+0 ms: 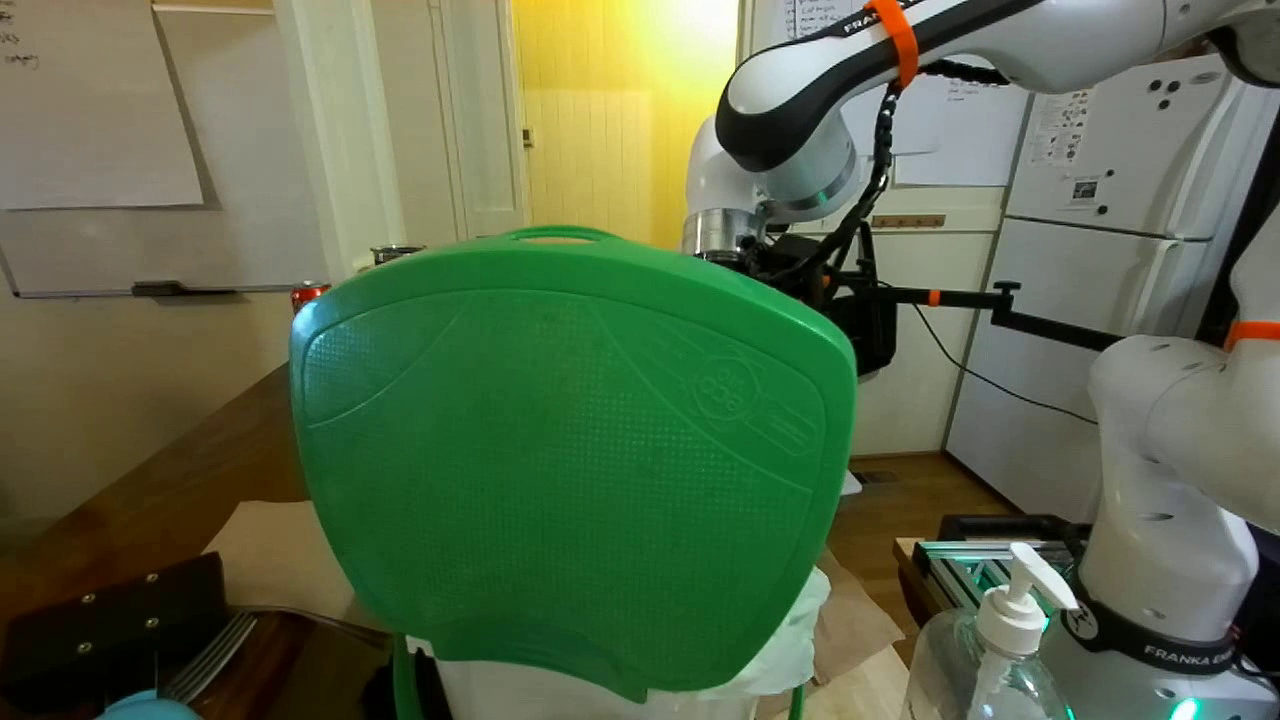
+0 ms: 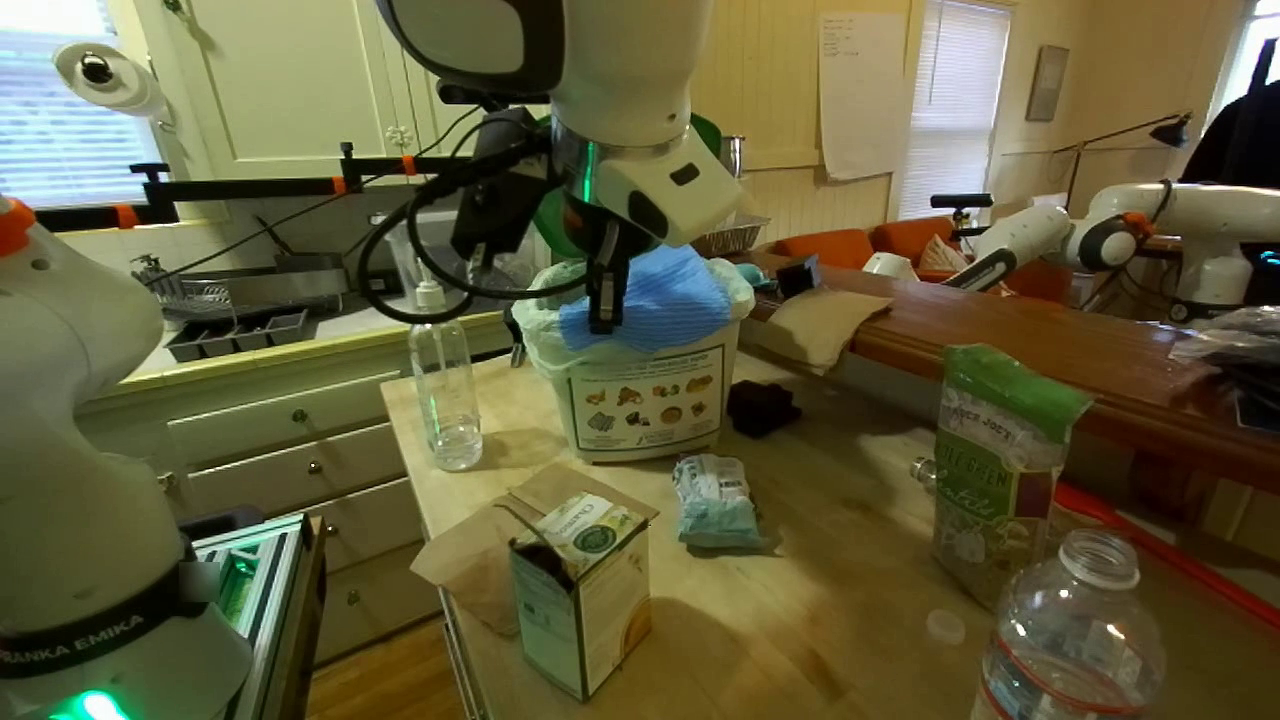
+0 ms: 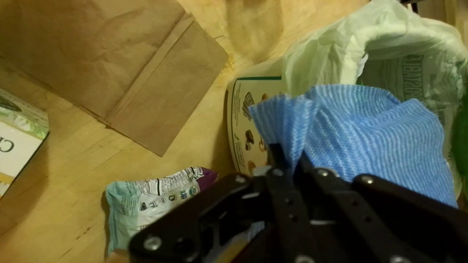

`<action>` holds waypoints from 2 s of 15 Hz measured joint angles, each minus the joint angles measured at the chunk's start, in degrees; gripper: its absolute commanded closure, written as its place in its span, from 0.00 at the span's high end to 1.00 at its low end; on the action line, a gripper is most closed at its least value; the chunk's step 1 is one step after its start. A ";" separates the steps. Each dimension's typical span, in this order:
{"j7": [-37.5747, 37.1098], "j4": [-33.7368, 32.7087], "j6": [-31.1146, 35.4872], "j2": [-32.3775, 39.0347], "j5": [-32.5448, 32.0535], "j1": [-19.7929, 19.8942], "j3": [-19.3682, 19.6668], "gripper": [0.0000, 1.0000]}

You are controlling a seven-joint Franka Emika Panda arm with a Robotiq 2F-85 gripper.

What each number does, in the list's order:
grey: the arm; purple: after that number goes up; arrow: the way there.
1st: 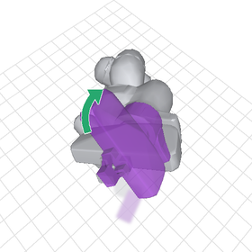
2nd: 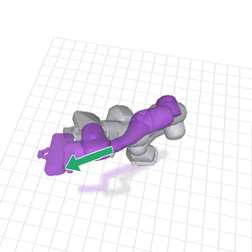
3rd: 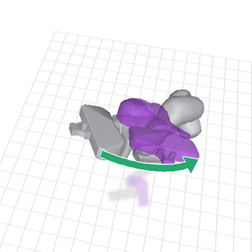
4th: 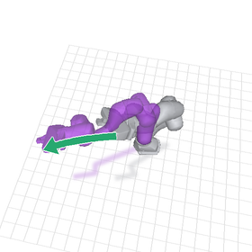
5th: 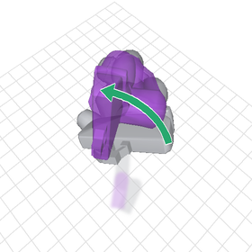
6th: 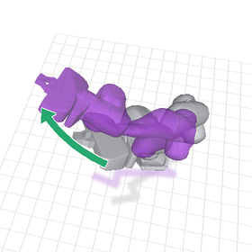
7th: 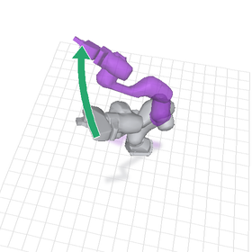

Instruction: Place the wipe on the rim of the bin

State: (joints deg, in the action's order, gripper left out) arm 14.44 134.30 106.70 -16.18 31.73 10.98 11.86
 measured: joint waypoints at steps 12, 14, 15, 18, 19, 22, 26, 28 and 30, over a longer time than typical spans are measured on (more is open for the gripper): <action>0.25 -0.03 0.48 -0.03 0.03 -0.63 -0.03 1.00; 0.92 -0.04 1.75 -0.03 0.65 -0.87 0.05 1.00; 1.50 -0.04 2.37 -0.03 1.20 -1.04 0.13 1.00; 3.35 -0.07 3.56 -0.03 3.10 -1.40 0.29 1.00; 3.94 -0.10 3.84 -0.05 3.56 -1.46 0.29 1.00; 5.27 -0.16 4.60 -0.09 4.66 -1.70 0.29 1.00; 6.42 -0.46 4.64 -0.08 5.46 -2.33 0.26 1.00; 6.62 -0.67 4.64 0.04 5.47 -2.76 0.17 1.00; 6.65 -0.87 4.64 0.29 5.47 -3.14 -0.01 1.00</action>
State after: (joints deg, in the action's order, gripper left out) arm 21.08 133.43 111.34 -15.89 37.20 7.83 11.85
